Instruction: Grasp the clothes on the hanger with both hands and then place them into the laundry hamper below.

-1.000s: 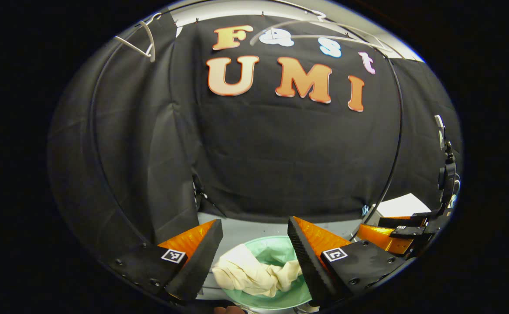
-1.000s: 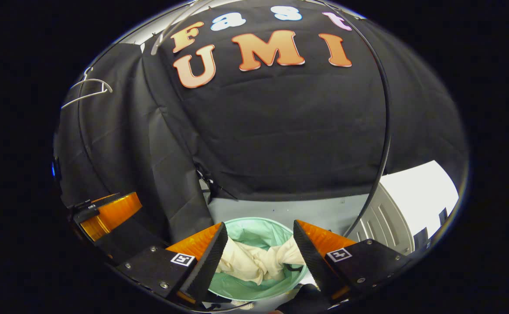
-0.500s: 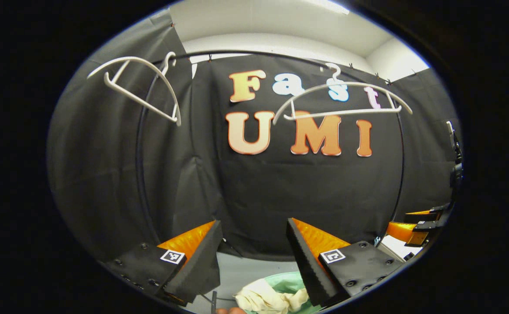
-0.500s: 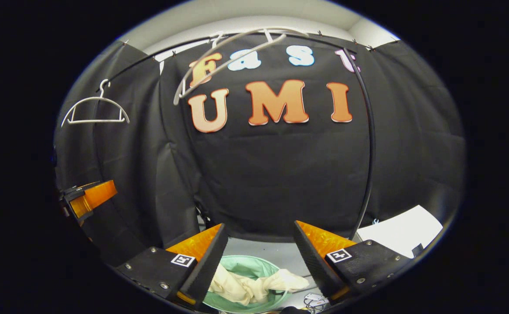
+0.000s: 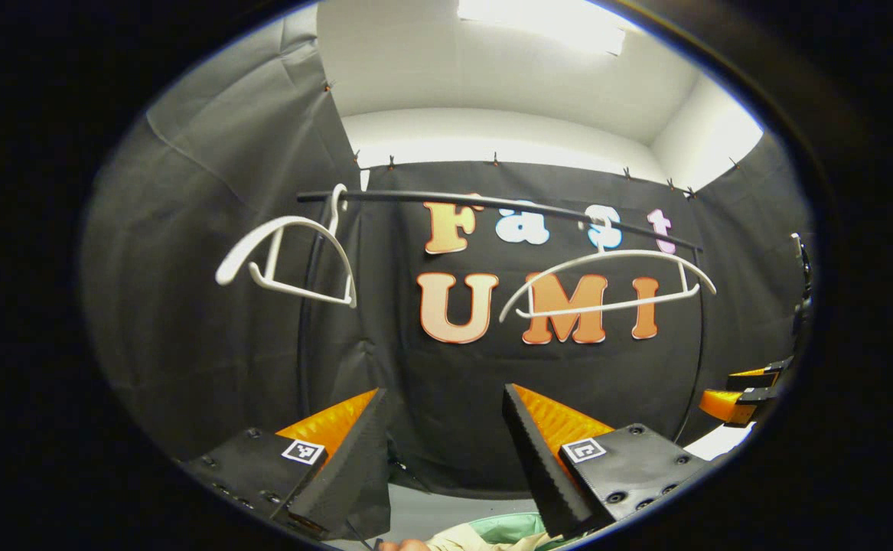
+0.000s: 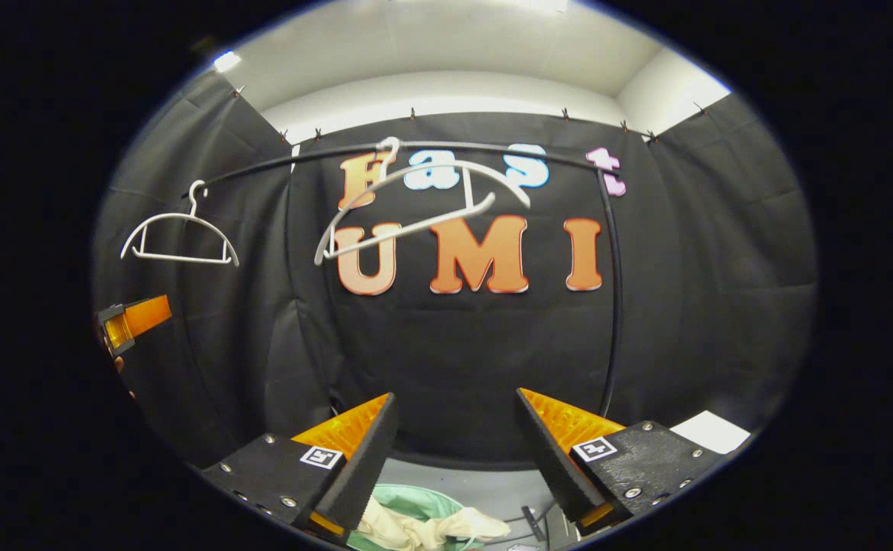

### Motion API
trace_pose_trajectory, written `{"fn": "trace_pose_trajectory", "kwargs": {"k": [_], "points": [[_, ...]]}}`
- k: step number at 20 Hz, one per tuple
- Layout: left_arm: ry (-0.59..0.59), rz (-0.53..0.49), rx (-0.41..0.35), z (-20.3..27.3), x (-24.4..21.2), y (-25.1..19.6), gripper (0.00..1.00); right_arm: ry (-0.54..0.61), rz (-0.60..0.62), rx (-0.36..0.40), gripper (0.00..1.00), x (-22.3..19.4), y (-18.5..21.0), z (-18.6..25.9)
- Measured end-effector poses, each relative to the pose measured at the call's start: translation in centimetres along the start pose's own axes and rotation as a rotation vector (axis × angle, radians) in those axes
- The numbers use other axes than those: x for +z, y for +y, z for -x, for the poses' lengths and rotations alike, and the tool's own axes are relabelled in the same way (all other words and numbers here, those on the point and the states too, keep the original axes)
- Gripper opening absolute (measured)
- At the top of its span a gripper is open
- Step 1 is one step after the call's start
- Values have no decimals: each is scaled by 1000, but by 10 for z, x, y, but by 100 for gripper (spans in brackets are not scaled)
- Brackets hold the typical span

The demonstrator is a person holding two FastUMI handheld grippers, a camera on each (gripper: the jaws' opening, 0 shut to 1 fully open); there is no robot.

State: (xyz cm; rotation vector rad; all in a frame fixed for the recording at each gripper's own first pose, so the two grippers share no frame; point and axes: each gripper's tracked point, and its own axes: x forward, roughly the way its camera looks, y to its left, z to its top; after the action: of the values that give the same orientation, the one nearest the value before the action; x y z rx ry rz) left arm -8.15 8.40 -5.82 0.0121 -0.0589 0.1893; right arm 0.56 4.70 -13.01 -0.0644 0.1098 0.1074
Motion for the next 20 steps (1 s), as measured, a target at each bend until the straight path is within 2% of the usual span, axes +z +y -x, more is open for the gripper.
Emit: {"fn": "trace_pose_trajectory", "kwargs": {"k": [1, 2, 3, 4, 5, 11, 16, 20], "points": [[-11, 3, 17, 2, 8, 10, 94, -12, 4, 1, 92, 10, -2, 3], [-23, 8, 33, 2, 14, 17, 97, -26, 1, 3, 93, 21, -4, 5], [-29, 11, 49, 0, 20, 24, 94, -42, -1, 1, 93, 30, -4, 6], [-27, 12, 67, 0, 20, 32, 94, -52, -2, -9, 83, 37, -9, 7], [-24, 11, 80, 1, 19, 36, 94, -61, -1, -20, 93, 42, -14, 8], [21, 12, 77, -5, 4, 36, 93, -30, -20, -3, 93, 33, -12, 8], [30, 2, 53, -11, 0, 25, 100, -35, 3, -1, 93, 34, -10, 5], [30, 10, 50, -13, -1, 21, 100, -39, -7, -4, 94, 35, -13, 3]]}}
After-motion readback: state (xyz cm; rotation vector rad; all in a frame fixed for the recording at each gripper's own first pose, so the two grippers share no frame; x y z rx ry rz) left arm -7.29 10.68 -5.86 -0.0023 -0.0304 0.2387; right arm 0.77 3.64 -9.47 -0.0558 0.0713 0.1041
